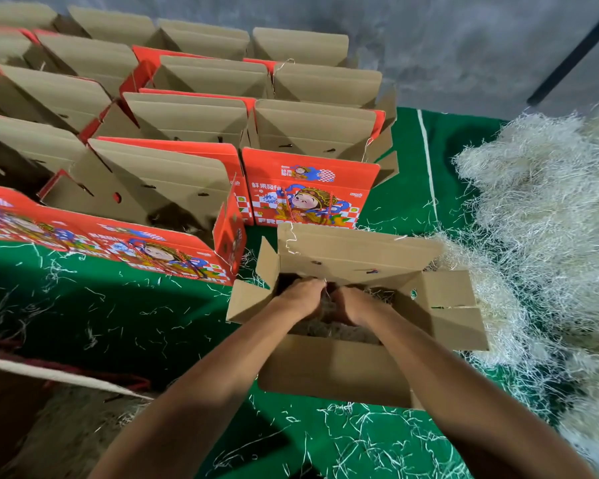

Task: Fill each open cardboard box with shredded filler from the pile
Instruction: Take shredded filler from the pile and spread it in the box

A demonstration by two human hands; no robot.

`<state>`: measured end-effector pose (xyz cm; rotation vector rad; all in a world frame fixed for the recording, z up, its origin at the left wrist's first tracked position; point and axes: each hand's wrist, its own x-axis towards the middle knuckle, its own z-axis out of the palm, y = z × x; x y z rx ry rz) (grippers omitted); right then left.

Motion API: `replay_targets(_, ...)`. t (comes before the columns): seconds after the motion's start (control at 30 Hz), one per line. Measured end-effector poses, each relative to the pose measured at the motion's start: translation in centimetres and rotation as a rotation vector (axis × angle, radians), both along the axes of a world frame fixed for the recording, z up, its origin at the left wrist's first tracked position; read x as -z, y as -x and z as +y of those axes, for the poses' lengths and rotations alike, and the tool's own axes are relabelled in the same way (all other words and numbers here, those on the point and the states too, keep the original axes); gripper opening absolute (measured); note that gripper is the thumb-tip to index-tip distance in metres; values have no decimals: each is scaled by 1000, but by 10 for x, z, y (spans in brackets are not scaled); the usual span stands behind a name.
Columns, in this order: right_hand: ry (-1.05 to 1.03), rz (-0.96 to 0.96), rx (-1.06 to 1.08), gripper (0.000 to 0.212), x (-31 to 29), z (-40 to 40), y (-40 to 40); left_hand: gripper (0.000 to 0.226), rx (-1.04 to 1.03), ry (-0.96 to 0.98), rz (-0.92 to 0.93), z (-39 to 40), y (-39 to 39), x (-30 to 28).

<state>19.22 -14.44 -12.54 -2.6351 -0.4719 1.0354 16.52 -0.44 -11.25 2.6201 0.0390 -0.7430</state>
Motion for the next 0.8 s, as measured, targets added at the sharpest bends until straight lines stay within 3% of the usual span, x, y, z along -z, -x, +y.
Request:
replay_targets(0.03, -32, -7, 53, 17, -1, -1, -2, 34, 43, -67, 14, 2, 0, 2)
replay_targets(0.1, -125, -20, 123, 19, -7, -4, -4, 37, 82, -187, 50, 6, 0, 4)
replay_targets(0.2, -190, -29, 152, 10, -20, -15, -5, 33, 79, -238, 42, 7, 0, 1)
replay_targets(0.4, 240, -209, 20, 28, -26, -51, -5, 26, 93, -499, -14, 3, -1, -12)
replay_targets(0.47, 230, -198, 61, 25, -28, -49, -1, 27, 91, -524, 3, 0, -1, -12)
replay_targets(0.57, -252, 95, 407, 15, -29, -48, 2, 29, 149, -512, -27, -4, 1, -18)
replay_targets(0.67, -886, 522, 930, 22, -34, -42, 1, 34, 328, -348, -316, -11, -1, -27)
replay_targets(0.73, -861, 481, 1039, 23, -32, -36, -3, 28, 393, -113, -296, -20, -1, -32)
replay_targets(0.8, -449, 164, 718, 23, -24, -39, -7, 9, 371, 1, -57, -25, 4, -26)
